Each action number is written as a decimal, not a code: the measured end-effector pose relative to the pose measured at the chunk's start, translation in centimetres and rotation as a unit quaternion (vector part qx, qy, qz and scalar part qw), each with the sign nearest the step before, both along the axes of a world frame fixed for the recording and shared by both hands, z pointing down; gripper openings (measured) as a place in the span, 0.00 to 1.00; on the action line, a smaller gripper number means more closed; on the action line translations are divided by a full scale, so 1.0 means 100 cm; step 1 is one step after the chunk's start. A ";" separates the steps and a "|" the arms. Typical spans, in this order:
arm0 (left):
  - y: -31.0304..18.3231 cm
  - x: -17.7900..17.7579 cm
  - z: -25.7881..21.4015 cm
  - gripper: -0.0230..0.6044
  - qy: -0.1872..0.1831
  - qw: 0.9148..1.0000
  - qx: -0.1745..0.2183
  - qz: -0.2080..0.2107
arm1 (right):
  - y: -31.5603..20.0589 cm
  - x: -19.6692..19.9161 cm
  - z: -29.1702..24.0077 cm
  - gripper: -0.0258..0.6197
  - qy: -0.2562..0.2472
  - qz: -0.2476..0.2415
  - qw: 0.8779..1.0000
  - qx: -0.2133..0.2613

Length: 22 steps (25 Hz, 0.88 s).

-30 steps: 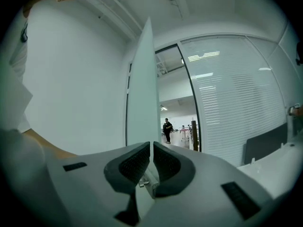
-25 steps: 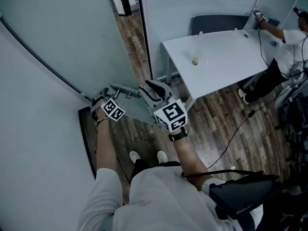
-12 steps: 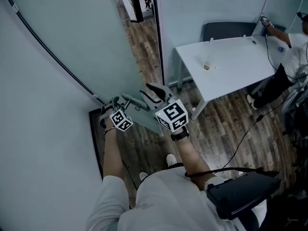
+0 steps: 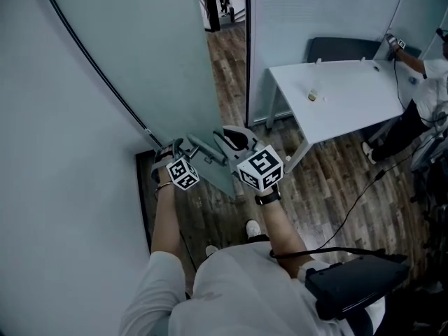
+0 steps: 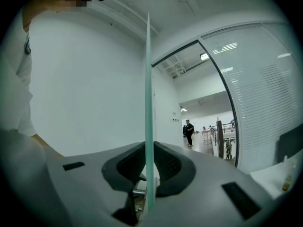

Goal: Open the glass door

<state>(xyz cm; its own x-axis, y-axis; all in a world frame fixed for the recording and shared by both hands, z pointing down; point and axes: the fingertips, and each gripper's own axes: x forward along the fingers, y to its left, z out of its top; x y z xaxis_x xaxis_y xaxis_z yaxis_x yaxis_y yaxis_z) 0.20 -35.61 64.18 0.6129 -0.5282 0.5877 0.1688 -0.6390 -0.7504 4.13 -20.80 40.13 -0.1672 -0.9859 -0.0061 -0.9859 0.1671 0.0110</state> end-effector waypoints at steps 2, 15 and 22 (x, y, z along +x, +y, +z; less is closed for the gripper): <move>0.002 -0.011 0.004 0.34 0.006 1.000 0.000 0.001 | 0.003 -0.013 0.004 0.12 0.000 -0.001 1.000 -0.002; 0.006 -0.098 0.004 0.36 -0.034 0.998 0.010 0.048 | 0.002 -0.118 0.004 0.12 0.006 -0.027 1.000 -0.008; 0.001 -0.155 -0.009 0.36 -0.045 0.999 0.027 0.012 | 0.000 -0.165 0.005 0.15 0.010 -0.044 0.999 -0.004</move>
<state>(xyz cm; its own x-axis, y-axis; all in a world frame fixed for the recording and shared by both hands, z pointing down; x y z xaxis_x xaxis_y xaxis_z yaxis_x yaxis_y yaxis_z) -15.32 -35.48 63.26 0.5726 -0.5462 0.6114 0.2520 -0.5924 -0.7652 -12.33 -20.76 40.59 -0.2530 -0.9675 0.0057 -0.9670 0.2530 0.0282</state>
